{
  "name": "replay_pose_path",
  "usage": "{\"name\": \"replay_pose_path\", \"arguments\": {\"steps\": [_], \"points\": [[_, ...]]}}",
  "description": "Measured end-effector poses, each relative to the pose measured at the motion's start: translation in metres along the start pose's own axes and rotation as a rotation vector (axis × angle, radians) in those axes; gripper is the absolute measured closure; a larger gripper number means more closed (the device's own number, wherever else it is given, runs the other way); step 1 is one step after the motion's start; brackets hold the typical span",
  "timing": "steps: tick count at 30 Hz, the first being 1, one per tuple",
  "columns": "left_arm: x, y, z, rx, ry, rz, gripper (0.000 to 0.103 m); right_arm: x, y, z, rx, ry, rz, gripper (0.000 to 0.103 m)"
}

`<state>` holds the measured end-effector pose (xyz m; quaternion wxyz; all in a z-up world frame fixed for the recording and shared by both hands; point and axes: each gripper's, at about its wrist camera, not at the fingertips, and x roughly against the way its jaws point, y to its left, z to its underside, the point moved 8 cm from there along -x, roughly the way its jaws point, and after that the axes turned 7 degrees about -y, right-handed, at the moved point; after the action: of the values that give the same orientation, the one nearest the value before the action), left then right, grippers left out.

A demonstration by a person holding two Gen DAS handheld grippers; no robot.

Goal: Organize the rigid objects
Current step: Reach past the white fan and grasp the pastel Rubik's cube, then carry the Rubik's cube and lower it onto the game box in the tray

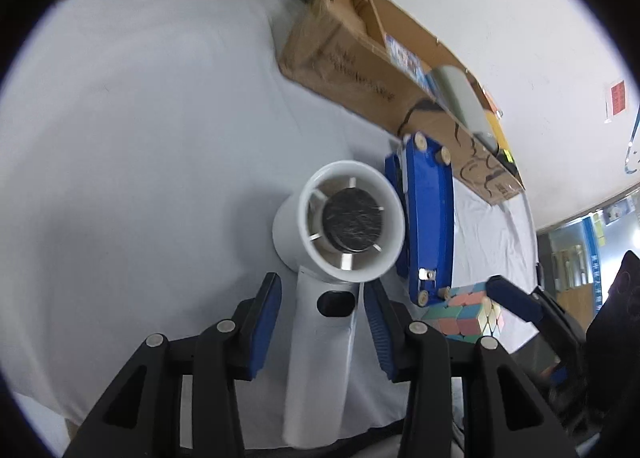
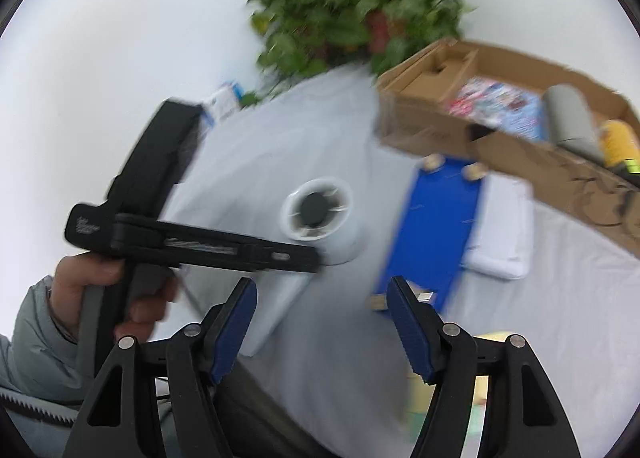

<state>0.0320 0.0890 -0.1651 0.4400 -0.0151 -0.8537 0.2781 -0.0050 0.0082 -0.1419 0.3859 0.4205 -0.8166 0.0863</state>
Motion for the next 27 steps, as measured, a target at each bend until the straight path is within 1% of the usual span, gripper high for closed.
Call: {"name": "replay_pose_path", "arguments": {"steps": [2, 3, 5, 6, 7, 8, 9, 11, 12, 14, 15, 16, 17, 18, 20, 21, 23, 24, 26, 27], "points": [[0.017, -0.001, -0.008, -0.029, -0.067, -0.049, 0.061, 0.018, -0.015, 0.0, -0.016, -0.038, 0.041, 0.037], [0.025, -0.002, -0.011, -0.043, -0.093, -0.061, 0.061, 0.028, -0.026, 0.002, -0.024, -0.049, 0.057, 0.037], [0.04, -0.011, -0.013, -0.069, -0.134, -0.056, 0.061, 0.047, -0.049, 0.009, -0.025, -0.064, 0.078, 0.036], [0.044, -0.02, -0.012, -0.085, -0.139, -0.028, 0.059, 0.054, -0.06, 0.012, -0.027, -0.071, 0.081, 0.036], [0.043, -0.035, -0.006, -0.108, -0.123, 0.024, 0.055, 0.063, -0.073, 0.016, -0.035, -0.073, 0.078, 0.035], [0.039, -0.047, -0.002, -0.116, -0.106, 0.058, 0.053, 0.069, -0.084, 0.019, -0.045, -0.073, 0.076, 0.033], [0.032, -0.066, 0.009, -0.126, -0.062, 0.132, 0.053, 0.076, -0.094, 0.023, -0.057, -0.071, 0.074, 0.032], [0.013, -0.09, 0.023, -0.127, 0.017, 0.213, 0.053, 0.079, -0.107, 0.035, -0.077, -0.038, 0.037, 0.032], [0.002, -0.099, 0.032, -0.123, 0.061, 0.235, 0.053, 0.075, -0.111, 0.042, -0.083, -0.01, 0.009, 0.032], [-0.024, -0.111, 0.052, -0.105, 0.158, 0.24, 0.053, 0.066, -0.107, 0.055, -0.084, 0.024, -0.031, 0.032], [-0.034, -0.113, 0.06, -0.085, 0.202, 0.243, 0.052, 0.062, -0.101, 0.057, -0.088, 0.027, -0.059, 0.027], [-0.038, -0.115, 0.064, -0.061, 0.216, 0.27, 0.049, 0.061, -0.09, 0.063, -0.094, 0.03, -0.102, 0.027], [-0.042, -0.118, 0.066, -0.042, 0.227, 0.288, 0.048, 0.057, -0.082, 0.064, -0.085, 0.029, -0.119, 0.027], [-0.043, -0.118, 0.065, -0.034, 0.222, 0.287, 0.048, 0.055, -0.077, 0.066, -0.062, 0.023, -0.126, 0.027], [-0.043, -0.118, 0.06, -0.041, 0.19, 0.266, 0.048, 0.053, -0.073, 0.068, -0.029, 0.009, -0.127, 0.027], [-0.043, -0.119, 0.059, -0.043, 0.185, 0.266, 0.049, 0.053, -0.076, 0.07, -0.025, 0.004, -0.121, 0.031], [-0.042, -0.121, 0.059, -0.053, 0.176, 0.262, 0.049, 0.046, -0.084, 0.071, -0.012, 0.017, -0.08, 0.035], [-0.04, -0.121, 0.059, -0.063, 0.166, 0.253, 0.049, 0.042, -0.082, 0.072, 0.006, 0.027, -0.079, 0.037], [-0.038, -0.119, 0.055, -0.074, 0.153, 0.242, 0.049, 0.039, -0.078, 0.069, 0.059, 0.024, -0.016, 0.038], [-0.035, -0.12, 0.053, -0.079, 0.141, 0.244, 0.049, 0.036, -0.075, 0.066, 0.071, 0.024, 0.0, 0.039]]}}
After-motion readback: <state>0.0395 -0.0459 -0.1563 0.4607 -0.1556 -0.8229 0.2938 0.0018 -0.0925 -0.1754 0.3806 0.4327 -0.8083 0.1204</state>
